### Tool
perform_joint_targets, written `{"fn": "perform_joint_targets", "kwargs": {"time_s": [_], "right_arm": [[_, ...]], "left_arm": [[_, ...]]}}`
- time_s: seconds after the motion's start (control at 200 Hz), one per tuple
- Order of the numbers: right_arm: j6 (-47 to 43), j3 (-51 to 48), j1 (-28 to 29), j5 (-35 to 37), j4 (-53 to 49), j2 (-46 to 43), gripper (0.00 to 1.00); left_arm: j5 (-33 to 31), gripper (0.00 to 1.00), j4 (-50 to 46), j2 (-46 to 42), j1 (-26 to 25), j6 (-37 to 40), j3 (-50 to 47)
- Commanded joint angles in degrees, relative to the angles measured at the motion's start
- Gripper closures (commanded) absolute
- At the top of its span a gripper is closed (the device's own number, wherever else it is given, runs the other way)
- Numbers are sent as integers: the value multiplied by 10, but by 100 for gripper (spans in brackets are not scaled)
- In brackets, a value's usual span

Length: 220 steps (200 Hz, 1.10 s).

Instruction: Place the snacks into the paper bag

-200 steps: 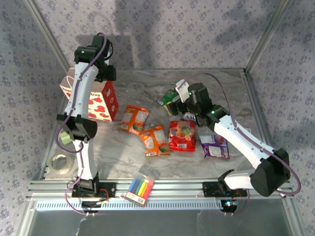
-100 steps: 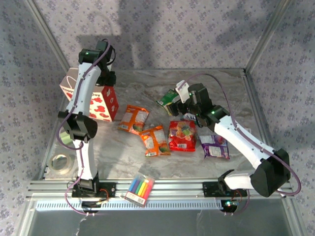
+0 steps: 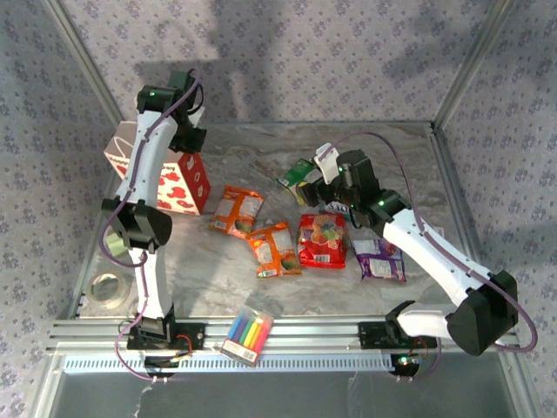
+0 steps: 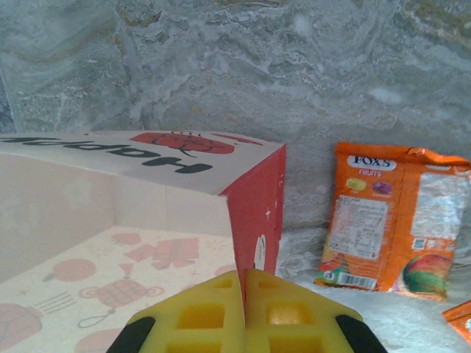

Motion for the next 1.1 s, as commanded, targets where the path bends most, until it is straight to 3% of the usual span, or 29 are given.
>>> {"fn": "perform_joint_targets", "kwargs": {"time_s": [0.0,0.15,0.42,1.094], "right_arm": [[14,-6,-2,3,-2,-10,0],[21,-3,0,0,-2,-8,0],[27,-7,1,9,-7,-16,0],[39,-9,5,23,-14,-29,0]], "left_arm": [[-17,100,-4,-38,-2,68,-31],[-48,98,10,-63,-4,124,-80],[12,95,96,-134,-22,222,-187],[54,93,107,-161,-1,388,-202]]}}
